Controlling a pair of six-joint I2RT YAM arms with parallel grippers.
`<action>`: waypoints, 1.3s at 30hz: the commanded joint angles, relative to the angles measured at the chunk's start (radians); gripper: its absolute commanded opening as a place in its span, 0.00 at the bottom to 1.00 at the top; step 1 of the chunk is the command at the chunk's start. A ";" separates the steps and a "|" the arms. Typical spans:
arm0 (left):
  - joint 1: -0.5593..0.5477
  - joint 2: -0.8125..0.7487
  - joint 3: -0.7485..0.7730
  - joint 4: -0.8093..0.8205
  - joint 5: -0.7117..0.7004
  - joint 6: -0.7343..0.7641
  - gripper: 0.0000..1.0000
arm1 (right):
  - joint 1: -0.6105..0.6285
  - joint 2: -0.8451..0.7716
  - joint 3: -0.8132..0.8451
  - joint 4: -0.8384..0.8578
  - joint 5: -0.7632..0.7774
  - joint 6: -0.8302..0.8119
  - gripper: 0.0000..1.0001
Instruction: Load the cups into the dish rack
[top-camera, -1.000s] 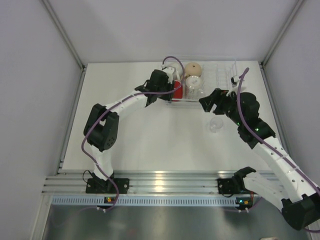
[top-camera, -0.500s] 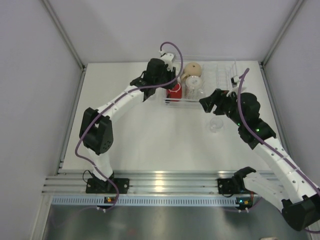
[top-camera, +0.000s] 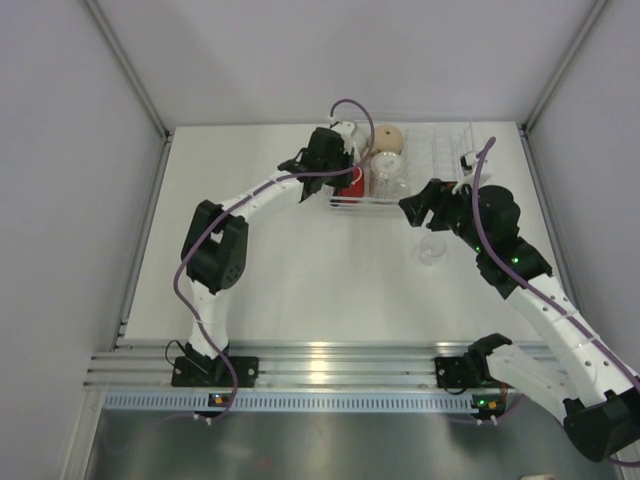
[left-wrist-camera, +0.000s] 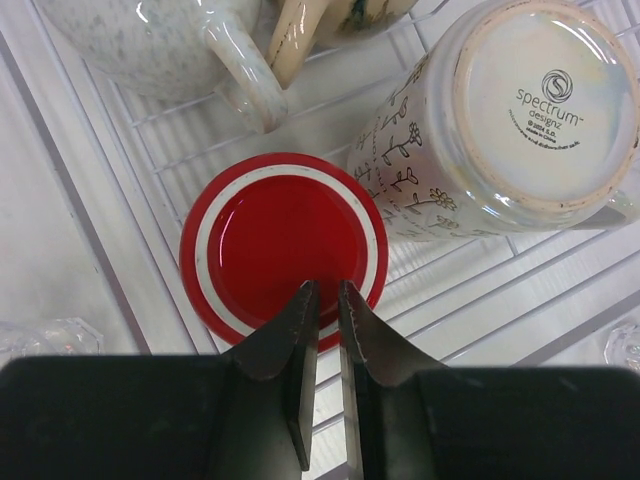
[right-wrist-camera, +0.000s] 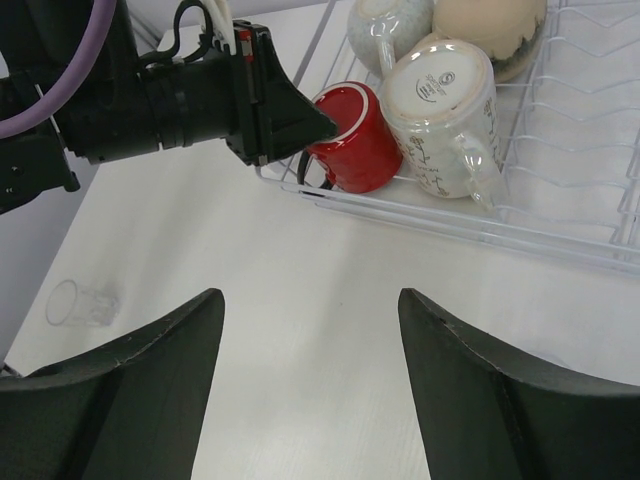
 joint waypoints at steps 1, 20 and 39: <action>0.004 0.004 0.017 0.024 0.014 -0.007 0.19 | -0.015 -0.012 0.043 0.011 0.003 -0.020 0.71; 0.002 -0.501 -0.104 -0.031 0.013 -0.034 0.38 | -0.015 -0.002 0.086 -0.153 0.020 -0.020 0.70; 0.208 -0.937 -0.606 -0.410 -0.440 -0.224 0.57 | -0.015 -0.163 -0.087 -0.147 -0.049 0.008 0.70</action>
